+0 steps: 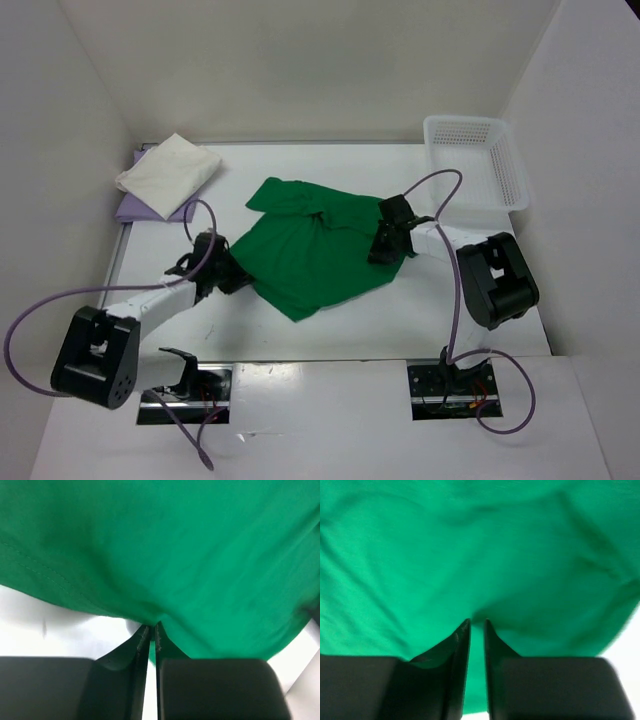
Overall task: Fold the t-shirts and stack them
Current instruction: Flatten out the tshirt
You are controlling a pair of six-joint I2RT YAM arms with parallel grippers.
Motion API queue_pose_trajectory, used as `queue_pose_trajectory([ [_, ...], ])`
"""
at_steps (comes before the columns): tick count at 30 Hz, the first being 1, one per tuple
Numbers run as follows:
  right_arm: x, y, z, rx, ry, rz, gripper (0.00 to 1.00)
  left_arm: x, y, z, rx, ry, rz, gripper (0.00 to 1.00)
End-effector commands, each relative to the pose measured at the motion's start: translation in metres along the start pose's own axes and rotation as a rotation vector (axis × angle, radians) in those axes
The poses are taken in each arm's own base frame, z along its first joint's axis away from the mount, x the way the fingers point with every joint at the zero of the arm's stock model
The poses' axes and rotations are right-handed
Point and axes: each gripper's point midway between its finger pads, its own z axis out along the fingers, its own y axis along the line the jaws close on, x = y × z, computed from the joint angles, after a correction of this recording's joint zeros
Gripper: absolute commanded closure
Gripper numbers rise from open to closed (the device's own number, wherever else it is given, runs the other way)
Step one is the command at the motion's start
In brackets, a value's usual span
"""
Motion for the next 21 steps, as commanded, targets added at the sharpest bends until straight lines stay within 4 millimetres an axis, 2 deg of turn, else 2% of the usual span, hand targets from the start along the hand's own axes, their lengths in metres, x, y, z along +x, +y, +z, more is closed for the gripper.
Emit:
queue_pose_trajectory([
  [1, 0.021, -0.004, 0.005, 0.009, 0.042, 0.000, 0.81, -0.052, -0.019, 0.005, 0.041, -0.093, 0.054, 0.89],
  [2, 0.025, -0.004, 0.004, 0.002, 0.042, -0.009, 0.84, -0.080, -0.025, 0.002, 0.057, -0.141, 0.032, 0.91],
  [4, 0.040, 0.002, 0.003, -0.024, 0.086, -0.025, 0.90, -0.104, -0.035, 0.000, 0.069, -0.161, 0.051, 0.92],
  [5, 0.041, 0.007, 0.003, -0.051, 0.095, -0.025, 0.96, -0.119, -0.047, -0.007, 0.095, -0.186, 0.061, 0.92],
  [6, 0.046, 0.019, -0.002, -0.105, 0.120, -0.035, 0.97, -0.146, -0.070, -0.019, 0.132, -0.239, 0.083, 0.92],
  [8, 0.041, 0.033, -0.010, -0.145, 0.106, -0.049, 0.97, -0.169, -0.096, -0.034, 0.183, -0.285, 0.106, 0.91],
  [10, 0.023, 0.049, -0.026, -0.188, 0.046, -0.069, 0.91, -0.186, -0.109, -0.036, 0.196, -0.297, 0.112, 0.89],
  [11, 0.019, 0.051, -0.033, -0.187, 0.033, -0.081, 0.75, -0.198, -0.117, -0.039, 0.210, -0.306, 0.110, 0.86],
  [12, 0.010, 0.055, -0.043, -0.192, 0.004, -0.094, 0.65, -0.206, -0.115, -0.039, 0.202, -0.317, 0.113, 0.84],
  [13, -0.003, 0.059, -0.051, -0.194, -0.033, -0.112, 0.59, -0.206, -0.110, -0.034, 0.194, -0.305, 0.121, 0.72],
  [16, -0.018, 0.055, -0.066, -0.169, -0.081, -0.133, 0.51, -0.190, -0.091, -0.015, 0.163, -0.194, 0.130, 0.39],
  [17, -0.029, 0.050, -0.072, -0.151, -0.107, -0.132, 0.49, -0.182, -0.083, -0.013, 0.150, -0.178, 0.124, 0.21],
  [18, -0.034, 0.045, -0.072, -0.135, -0.122, -0.123, 0.47, -0.165, -0.063, -0.005, 0.112, -0.149, 0.110, 0.15],
  [20, -0.050, 0.037, -0.076, -0.106, -0.162, -0.127, 0.44, -0.155, -0.052, -0.013, 0.100, -0.171, 0.110, 0.11],
  [21, -0.058, 0.040, -0.079, -0.101, -0.187, -0.126, 0.41, -0.150, -0.043, -0.014, 0.080, -0.177, 0.106, 0.09],
])
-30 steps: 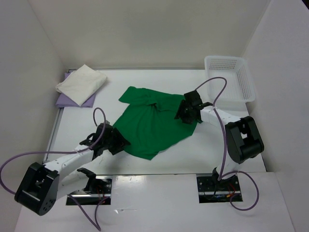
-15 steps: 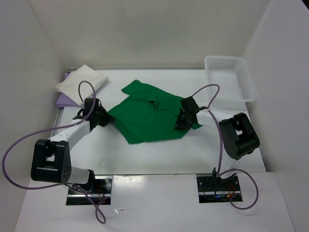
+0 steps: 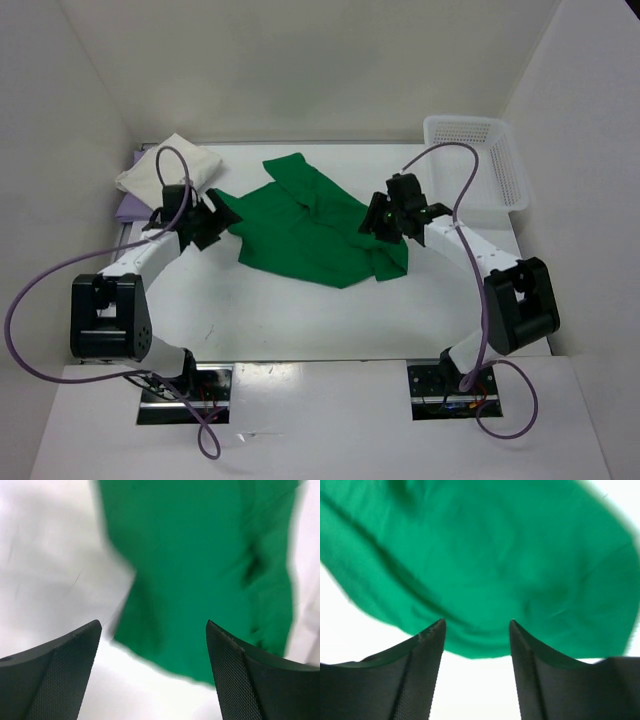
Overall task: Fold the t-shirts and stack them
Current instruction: Flatten out the tshirt
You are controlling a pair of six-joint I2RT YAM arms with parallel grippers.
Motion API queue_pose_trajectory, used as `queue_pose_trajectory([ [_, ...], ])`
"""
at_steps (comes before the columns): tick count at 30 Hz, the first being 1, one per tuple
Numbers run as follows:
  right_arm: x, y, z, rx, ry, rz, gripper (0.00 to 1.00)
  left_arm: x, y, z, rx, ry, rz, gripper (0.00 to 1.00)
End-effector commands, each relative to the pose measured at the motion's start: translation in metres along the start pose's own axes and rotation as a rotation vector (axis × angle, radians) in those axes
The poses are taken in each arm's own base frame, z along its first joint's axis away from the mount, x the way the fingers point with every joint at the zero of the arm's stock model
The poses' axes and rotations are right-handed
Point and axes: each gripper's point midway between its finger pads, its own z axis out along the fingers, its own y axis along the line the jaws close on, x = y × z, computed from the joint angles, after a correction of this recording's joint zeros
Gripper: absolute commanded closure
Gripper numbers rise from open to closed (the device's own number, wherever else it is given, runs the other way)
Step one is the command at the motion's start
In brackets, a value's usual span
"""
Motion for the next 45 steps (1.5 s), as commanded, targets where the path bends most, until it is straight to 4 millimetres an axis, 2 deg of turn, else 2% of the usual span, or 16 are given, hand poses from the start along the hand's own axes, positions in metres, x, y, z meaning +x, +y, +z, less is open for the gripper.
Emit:
queue_pose_trajectory([
  [1, -0.035, -0.021, -0.011, 0.116, -0.098, -0.044, 0.40, 0.034, 0.027, -0.015, -0.046, 0.047, 0.021, 0.08],
  [6, -0.052, -0.041, 0.001, 0.248, -0.120, -0.120, 0.28, 0.066, 0.041, -0.018, -0.053, 0.119, 0.014, 0.07],
  [12, -0.038, -0.055, 0.026, 0.295, -0.037, -0.140, 0.27, 0.088, 0.036, 0.008, -0.050, 0.190, 0.054, 0.10],
  [18, -0.027, -0.056, 0.047, 0.279, 0.016, -0.138, 0.37, 0.118, 0.012, 0.031, -0.014, 0.276, 0.087, 0.56],
  [20, -0.032, -0.059, 0.054, 0.289, 0.020, -0.129, 0.52, 0.115, 0.011, 0.028, -0.022, 0.262, 0.081, 0.78],
  [22, -0.031, -0.058, 0.057, 0.283, 0.028, -0.128, 0.70, 0.101, 0.000, 0.016, -0.013, 0.222, 0.089, 0.87],
  [26, -0.034, -0.052, 0.052, 0.262, 0.016, -0.119, 0.98, 0.064, -0.059, -0.033, 0.117, 0.161, 0.119, 0.96],
  [29, -0.046, -0.040, 0.034, 0.202, -0.001, -0.110, 1.00, 0.042, -0.092, -0.084, 0.179, 0.143, 0.151, 0.96],
  [30, -0.045, -0.033, 0.027, 0.167, 0.005, -0.123, 1.00, 0.043, -0.088, -0.098, 0.147, 0.167, 0.147, 0.96],
  [31, -0.048, -0.034, 0.023, 0.154, 0.003, -0.125, 1.00, 0.032, -0.101, -0.113, 0.171, 0.141, 0.177, 0.96],
  [33, -0.045, -0.027, 0.013, 0.125, 0.024, -0.134, 1.00, 0.033, -0.097, -0.136, 0.161, 0.151, 0.172, 0.96],
  [35, -0.042, -0.025, 0.011, 0.108, 0.031, -0.134, 1.00, 0.052, -0.094, -0.141, 0.183, 0.237, 0.158, 0.93],
  [38, -0.039, -0.027, 0.010, 0.106, 0.029, -0.134, 1.00, 0.061, -0.079, -0.126, 0.190, 0.266, 0.118, 0.91],
  [40, -0.036, -0.036, 0.021, 0.125, 0.050, -0.124, 1.00, 0.061, -0.046, -0.101, 0.133, 0.292, 0.051, 0.91],
  [42, -0.043, -0.038, 0.029, 0.130, 0.043, -0.114, 1.00, 0.041, -0.032, -0.078, 0.079, 0.245, 0.082, 0.91],
  [45, -0.052, -0.039, 0.047, 0.130, 0.049, -0.105, 1.00, 0.011, -0.035, -0.037, 0.065, 0.214, 0.092, 0.90],
])
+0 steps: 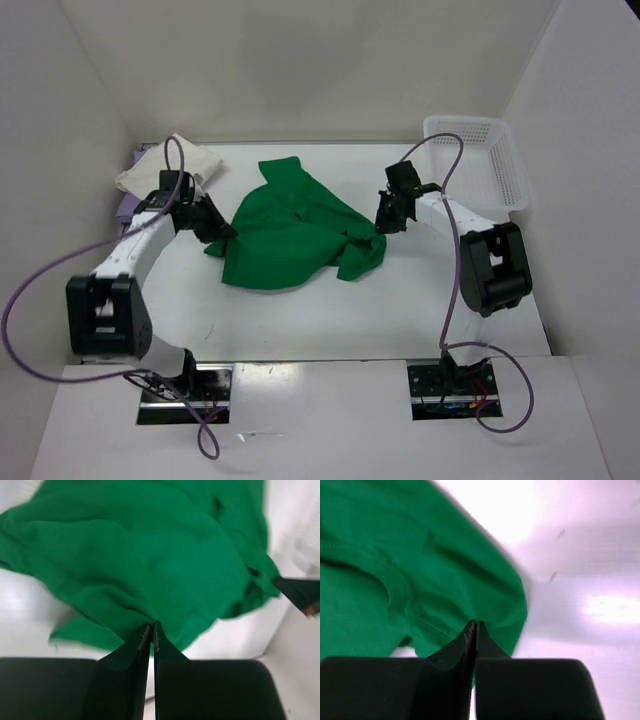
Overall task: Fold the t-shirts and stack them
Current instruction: Flatten out the tshirt
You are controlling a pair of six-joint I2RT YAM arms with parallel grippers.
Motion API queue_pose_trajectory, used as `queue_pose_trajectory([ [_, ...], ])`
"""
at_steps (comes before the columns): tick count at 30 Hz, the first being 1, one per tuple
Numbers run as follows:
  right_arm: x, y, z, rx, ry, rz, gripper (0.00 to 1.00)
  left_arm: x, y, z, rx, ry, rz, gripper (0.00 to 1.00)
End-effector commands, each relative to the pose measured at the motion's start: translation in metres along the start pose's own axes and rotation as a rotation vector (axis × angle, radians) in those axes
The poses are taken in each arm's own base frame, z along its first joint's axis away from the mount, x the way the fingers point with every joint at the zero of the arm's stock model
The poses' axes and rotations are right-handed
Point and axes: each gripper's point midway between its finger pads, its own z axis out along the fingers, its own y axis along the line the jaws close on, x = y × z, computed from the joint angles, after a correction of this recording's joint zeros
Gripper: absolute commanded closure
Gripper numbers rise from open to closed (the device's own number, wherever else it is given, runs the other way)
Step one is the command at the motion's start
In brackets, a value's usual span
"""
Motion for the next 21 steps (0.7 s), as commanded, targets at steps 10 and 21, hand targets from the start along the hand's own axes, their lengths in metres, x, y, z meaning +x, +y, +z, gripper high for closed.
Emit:
queue_pose_trajectory([
  [10, -0.109, 0.091, -0.125, -0.345, -0.254, -0.025, 1.00, -0.122, -0.110, -0.031, 0.243, -0.208, 0.160, 0.92],
  [21, -0.086, 0.146, -0.362, -0.775, -0.514, -0.153, 1.00, -0.082, -0.105, -0.157, 0.305, -0.372, 0.229, 0.94],
])
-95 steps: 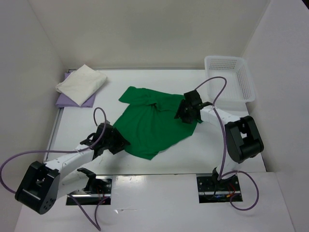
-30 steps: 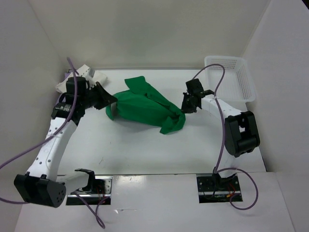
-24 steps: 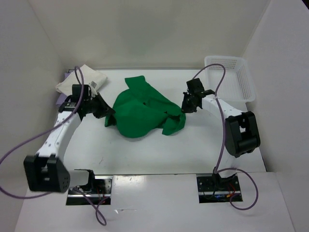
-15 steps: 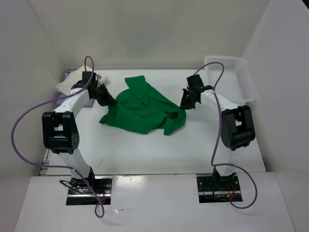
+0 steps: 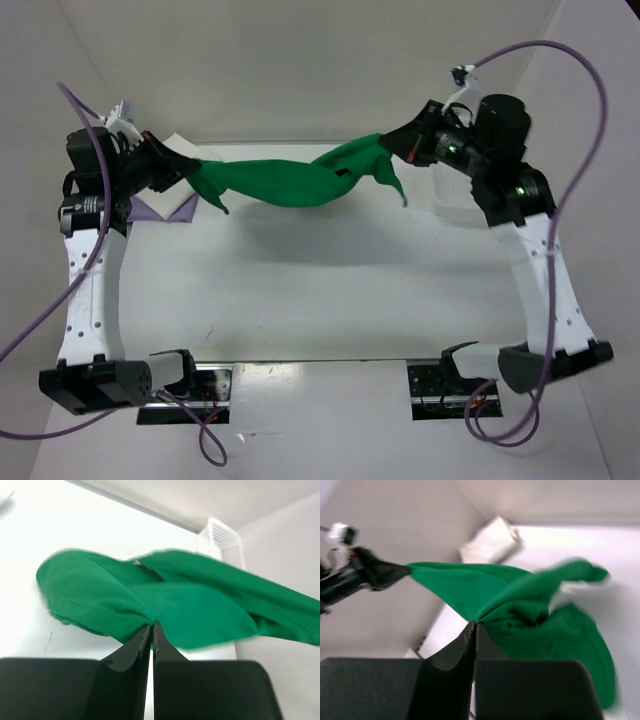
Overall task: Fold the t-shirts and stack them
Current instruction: Flatten out the tshirt
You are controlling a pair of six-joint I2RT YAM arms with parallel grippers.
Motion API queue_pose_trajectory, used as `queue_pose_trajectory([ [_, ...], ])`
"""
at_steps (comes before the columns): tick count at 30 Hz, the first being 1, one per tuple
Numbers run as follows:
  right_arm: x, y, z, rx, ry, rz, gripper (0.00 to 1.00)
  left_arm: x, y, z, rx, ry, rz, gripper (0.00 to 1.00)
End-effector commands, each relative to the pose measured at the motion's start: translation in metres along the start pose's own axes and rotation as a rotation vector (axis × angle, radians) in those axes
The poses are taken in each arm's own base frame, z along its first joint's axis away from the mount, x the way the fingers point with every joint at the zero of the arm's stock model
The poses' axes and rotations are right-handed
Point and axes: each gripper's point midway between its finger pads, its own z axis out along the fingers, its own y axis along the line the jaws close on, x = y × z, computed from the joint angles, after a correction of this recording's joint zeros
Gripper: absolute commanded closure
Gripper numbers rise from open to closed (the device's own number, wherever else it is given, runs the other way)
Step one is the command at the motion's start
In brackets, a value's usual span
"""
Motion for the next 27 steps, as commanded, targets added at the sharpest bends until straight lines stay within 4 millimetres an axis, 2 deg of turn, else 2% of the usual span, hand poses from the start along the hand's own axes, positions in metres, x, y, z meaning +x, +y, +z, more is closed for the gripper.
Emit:
queue_pose_trajectory([
  [1, 0.016, 0.018, -0.027, -0.071, 0.058, 0.038, 1.00, 0.028, 0.007, 0.001, 0.015, 0.096, 0.011, 0.94],
  [3, 0.036, 0.000, -0.029, -0.042, 0.095, 0.071, 1.00, 0.045, 0.020, 0.005, -0.001, 0.145, 0.001, 0.94],
  [4, 0.071, -0.034, -0.020, 0.015, 0.174, 0.137, 1.00, 0.053, 0.031, 0.008, -0.021, 0.162, 0.023, 0.94],
  [5, 0.083, -0.064, -0.018, 0.068, 0.187, 0.184, 1.00, 0.076, 0.061, 0.015, -0.098, 0.214, -0.011, 0.94],
  [6, 0.093, -0.086, -0.013, 0.101, 0.186, 0.219, 1.00, 0.086, 0.075, 0.022, -0.123, 0.236, -0.019, 0.94],
  [7, 0.132, -0.126, -0.007, 0.185, 0.252, 0.294, 1.00, 0.098, 0.088, 0.026, -0.153, 0.265, -0.032, 0.94],
  [8, 0.142, -0.152, -0.003, 0.240, 0.257, 0.325, 1.00, 0.109, 0.105, 0.036, -0.178, 0.292, -0.051, 0.94],
  [10, 0.177, -0.197, 0.009, 0.347, 0.325, 0.377, 1.00, 0.114, 0.118, 0.047, -0.195, 0.303, -0.060, 0.94],
  [12, 0.182, -0.214, 0.021, 0.374, 0.329, 0.391, 1.00, 0.117, 0.130, 0.068, -0.191, 0.320, -0.097, 0.94],
  [13, 0.192, -0.230, 0.029, 0.411, 0.347, 0.404, 1.00, 0.125, 0.145, 0.080, -0.210, 0.353, -0.120, 0.94],
  [14, 0.183, -0.235, 0.037, 0.417, 0.330, 0.392, 1.00, 0.121, 0.149, 0.090, -0.207, 0.341, -0.128, 0.94],
  [15, 0.183, -0.240, 0.042, 0.421, 0.337, 0.397, 1.00, 0.123, 0.155, 0.096, -0.216, 0.357, -0.140, 0.94],
  [16, 0.190, -0.256, 0.050, 0.458, 0.350, 0.406, 1.00, 0.122, 0.161, 0.113, -0.216, 0.372, -0.141, 0.94],
  [17, 0.190, -0.260, 0.054, 0.462, 0.356, 0.410, 1.00, 0.123, 0.162, 0.122, -0.221, 0.383, -0.136, 0.94],
  [18, 0.182, -0.261, 0.060, 0.457, 0.353, 0.397, 1.00, 0.120, 0.167, 0.129, -0.234, 0.384, -0.137, 0.94],
  [19, 0.186, -0.270, 0.063, 0.483, 0.360, 0.401, 1.00, 0.129, 0.177, 0.141, -0.246, 0.418, -0.151, 0.94],
  [20, 0.188, -0.275, 0.063, 0.502, 0.361, 0.401, 1.00, 0.119, 0.176, 0.149, -0.238, 0.405, -0.142, 0.94],
  [21, 0.187, -0.279, 0.065, 0.515, 0.356, 0.397, 1.00, 0.118, 0.178, 0.155, -0.241, 0.407, -0.153, 0.94],
  [22, 0.189, -0.284, 0.065, 0.532, 0.359, 0.397, 1.00, 0.122, 0.194, 0.165, -0.282, 0.411, -0.156, 0.92],
  [24, 0.191, -0.299, 0.071, 0.577, 0.349, 0.398, 1.00, 0.114, 0.203, 0.179, -0.303, 0.392, -0.155, 0.91],
  [25, 0.192, -0.302, 0.074, 0.580, 0.354, 0.401, 1.00, 0.122, 0.215, 0.189, -0.317, 0.410, -0.179, 0.91],
  [27, 0.191, -0.312, 0.083, 0.598, 0.346, 0.407, 1.00, 0.125, 0.217, 0.200, -0.318, 0.421, -0.189, 0.87],
])
